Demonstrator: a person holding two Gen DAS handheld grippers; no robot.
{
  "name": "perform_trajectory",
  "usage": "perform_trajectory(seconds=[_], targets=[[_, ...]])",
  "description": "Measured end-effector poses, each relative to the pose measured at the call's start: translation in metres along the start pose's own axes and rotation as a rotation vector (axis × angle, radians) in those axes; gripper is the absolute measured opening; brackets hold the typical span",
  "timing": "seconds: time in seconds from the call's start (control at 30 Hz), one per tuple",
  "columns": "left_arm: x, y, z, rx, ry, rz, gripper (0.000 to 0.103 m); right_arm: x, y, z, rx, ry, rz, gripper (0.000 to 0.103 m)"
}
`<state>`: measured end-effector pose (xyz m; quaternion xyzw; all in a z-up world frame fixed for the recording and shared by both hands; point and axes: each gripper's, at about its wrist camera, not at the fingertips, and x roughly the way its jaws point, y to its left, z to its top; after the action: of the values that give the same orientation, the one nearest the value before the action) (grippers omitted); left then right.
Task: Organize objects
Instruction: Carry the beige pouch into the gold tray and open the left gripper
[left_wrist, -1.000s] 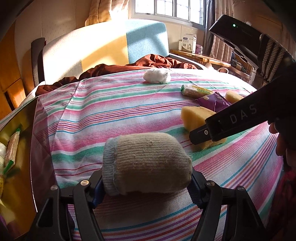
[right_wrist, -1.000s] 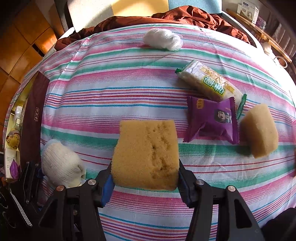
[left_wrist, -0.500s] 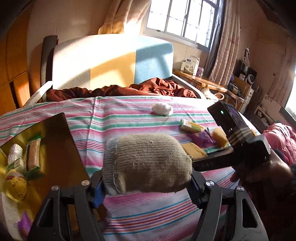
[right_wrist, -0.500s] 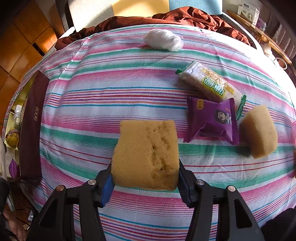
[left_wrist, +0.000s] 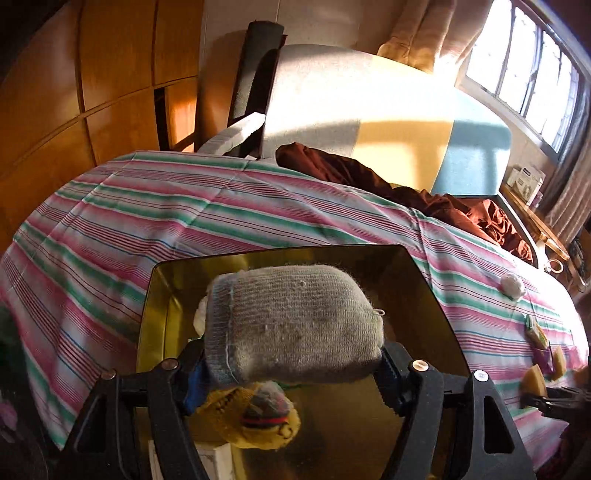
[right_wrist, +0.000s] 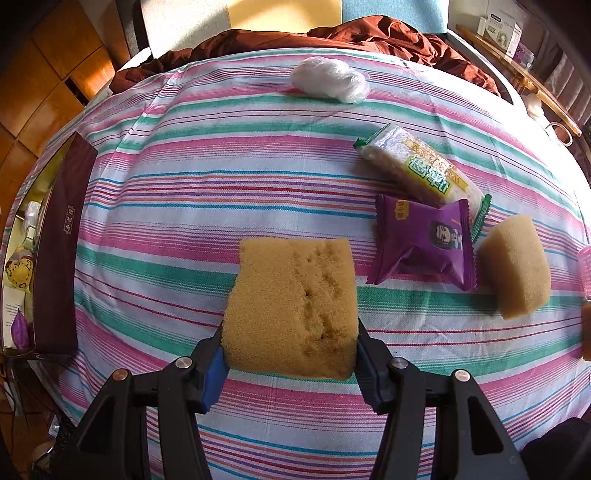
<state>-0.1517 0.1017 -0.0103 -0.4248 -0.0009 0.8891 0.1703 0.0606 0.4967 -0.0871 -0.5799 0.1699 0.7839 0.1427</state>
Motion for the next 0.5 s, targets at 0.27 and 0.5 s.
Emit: perform_trajectory(seconds=[0.27,0.5], targets=[[0.027,0.035,0.010,-0.089,0.048,0.044,0.080,0.001,0.001,0.000,-0.002,0.001,-0.002,0.059],[0.007,0.041,-0.001,-0.113,0.018,0.052,0.088,0.001,0.002,0.001,-0.007,0.000,-0.007,0.059]])
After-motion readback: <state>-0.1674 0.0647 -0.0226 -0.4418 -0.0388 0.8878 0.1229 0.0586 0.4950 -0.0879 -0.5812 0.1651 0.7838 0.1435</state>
